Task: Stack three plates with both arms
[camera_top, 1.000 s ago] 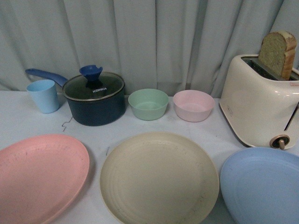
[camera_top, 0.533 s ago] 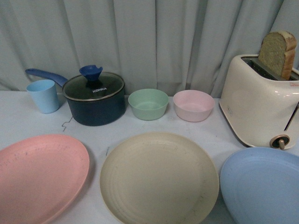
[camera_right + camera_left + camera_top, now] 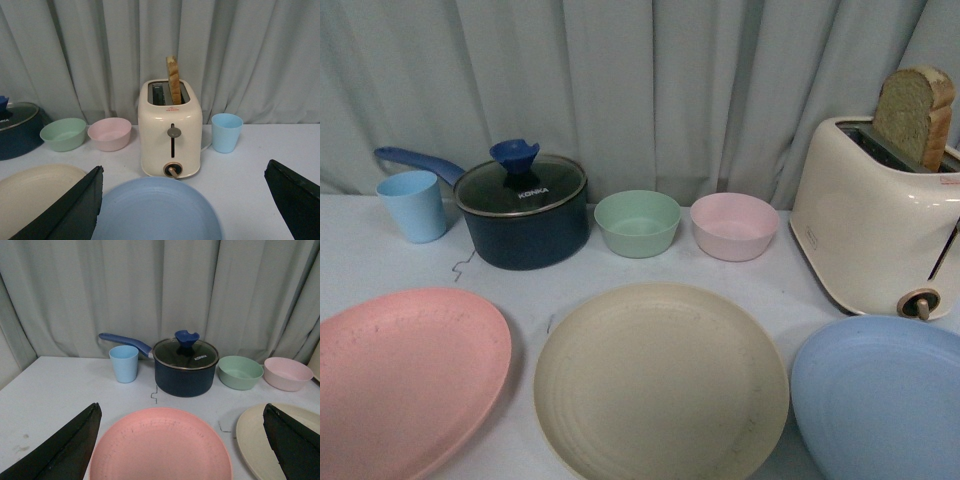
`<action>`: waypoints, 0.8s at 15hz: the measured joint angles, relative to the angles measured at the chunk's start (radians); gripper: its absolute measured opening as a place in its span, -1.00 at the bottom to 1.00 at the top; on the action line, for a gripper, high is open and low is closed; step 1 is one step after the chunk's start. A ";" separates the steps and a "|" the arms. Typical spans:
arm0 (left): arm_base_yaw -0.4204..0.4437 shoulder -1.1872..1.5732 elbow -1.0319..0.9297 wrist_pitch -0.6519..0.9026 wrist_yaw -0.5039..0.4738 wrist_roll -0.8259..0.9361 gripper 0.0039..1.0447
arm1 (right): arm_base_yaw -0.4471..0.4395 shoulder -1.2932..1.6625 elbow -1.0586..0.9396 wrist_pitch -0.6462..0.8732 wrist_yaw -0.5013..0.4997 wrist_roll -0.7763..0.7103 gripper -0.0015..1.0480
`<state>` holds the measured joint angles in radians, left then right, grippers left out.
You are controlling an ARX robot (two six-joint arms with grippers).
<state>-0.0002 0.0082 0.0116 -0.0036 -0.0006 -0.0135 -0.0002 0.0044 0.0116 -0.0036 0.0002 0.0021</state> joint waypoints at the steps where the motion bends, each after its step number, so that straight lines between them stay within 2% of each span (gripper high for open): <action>1: 0.000 0.000 0.000 0.000 0.000 0.000 0.88 | 0.000 0.000 0.000 0.000 0.000 0.000 0.87; 12: 0.000 0.000 0.000 0.000 0.000 0.000 0.88 | 0.000 0.000 0.000 0.000 0.000 0.000 0.87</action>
<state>-0.0002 0.0082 0.0116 -0.0036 -0.0006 -0.0139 -0.0002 0.0044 0.0116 -0.0036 0.0002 0.0021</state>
